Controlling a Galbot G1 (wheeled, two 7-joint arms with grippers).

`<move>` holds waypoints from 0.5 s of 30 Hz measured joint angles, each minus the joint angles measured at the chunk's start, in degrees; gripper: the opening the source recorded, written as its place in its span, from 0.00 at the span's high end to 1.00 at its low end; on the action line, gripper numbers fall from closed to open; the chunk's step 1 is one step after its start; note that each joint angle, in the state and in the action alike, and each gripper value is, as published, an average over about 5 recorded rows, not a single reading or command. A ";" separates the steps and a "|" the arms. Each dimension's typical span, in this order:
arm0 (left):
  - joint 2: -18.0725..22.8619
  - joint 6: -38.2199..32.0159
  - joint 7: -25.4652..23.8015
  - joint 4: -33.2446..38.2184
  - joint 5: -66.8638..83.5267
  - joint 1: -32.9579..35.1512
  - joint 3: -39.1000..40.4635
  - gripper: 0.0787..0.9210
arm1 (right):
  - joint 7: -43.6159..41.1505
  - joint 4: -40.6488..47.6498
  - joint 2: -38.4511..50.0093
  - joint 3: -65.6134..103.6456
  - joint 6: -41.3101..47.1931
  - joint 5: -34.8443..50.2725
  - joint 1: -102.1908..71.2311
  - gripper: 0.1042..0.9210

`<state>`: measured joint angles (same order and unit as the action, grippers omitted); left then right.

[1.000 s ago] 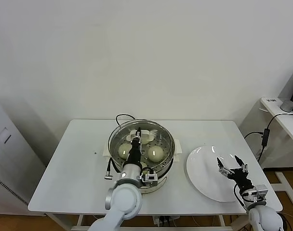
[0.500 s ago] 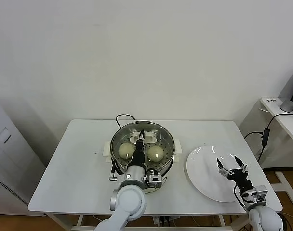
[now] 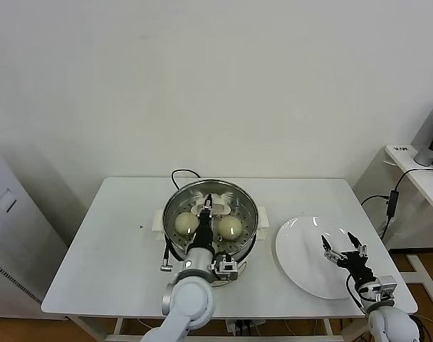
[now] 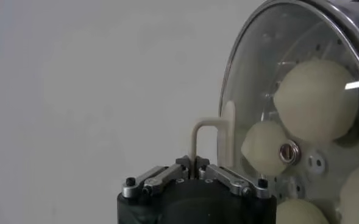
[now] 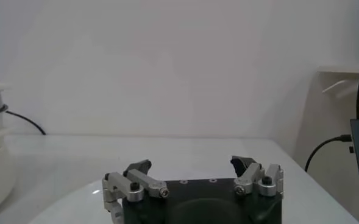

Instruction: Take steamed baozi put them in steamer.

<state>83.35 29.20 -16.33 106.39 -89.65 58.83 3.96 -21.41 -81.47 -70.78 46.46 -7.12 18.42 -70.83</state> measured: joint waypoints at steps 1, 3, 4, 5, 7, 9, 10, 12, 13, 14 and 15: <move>-0.14 -0.10 0.02 0.23 0.37 0.19 -0.03 0.81 | -0.03 0.03 0.00 0.00 0.00 0.00 0.00 0.12; -0.49 -0.34 -0.09 0.88 1.30 0.62 -0.11 0.74 | -0.10 0.11 0.00 0.01 -0.01 -0.01 0.03 0.12; -0.71 -0.51 -0.22 1.37 1.87 0.88 -0.16 0.71 | -0.13 0.15 0.00 0.02 -0.01 -0.01 0.06 0.12; -0.97 -0.71 -0.38 1.96 2.51 1.15 -0.23 0.68 | -0.15 0.19 0.00 0.02 -0.01 -0.01 0.11 0.12; -1.60 -1.19 -0.86 3.38 4.09 1.81 -0.44 0.60 | -0.18 0.26 0.01 0.02 -0.01 -0.02 0.22 0.12; -2.43 -1.75 -1.57 5.19 6.26 2.62 -0.74 0.53 | -0.20 0.32 0.02 0.02 -0.01 -0.03 0.30 0.12; -2.92 -2.07 -2.05 6.22 7.62 3.05 -0.93 0.50 | -0.22 0.36 0.03 0.01 -0.01 -0.04 0.33 0.12; -4.05 -2.83 -3.24 8.50 11.05 3.85 -1.46 0.43 | -0.26 0.41 0.05 -0.05 -0.01 -0.06 0.36 0.12; -4.68 -3.28 -3.94 9.73 13.12 4.17 -1.83 0.40 | -0.30 0.43 0.06 -0.09 -0.01 -0.07 0.37 0.12; -5.34 -3.78 -4.66 10.94 15.42 4.39 -2.29 0.37 | -0.34 0.44 0.07 -0.15 0.01 -0.08 0.37 0.12; -6.05 -4.36 -5.39 12.15 18.06 4.56 -2.85 0.33 | -0.38 0.42 0.07 -0.21 0.05 -0.09 0.36 0.12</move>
<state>77.30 24.84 -21.71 118.54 -71.59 63.39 1.10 -21.79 -81.04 -70.71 46.25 -7.08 18.34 -70.47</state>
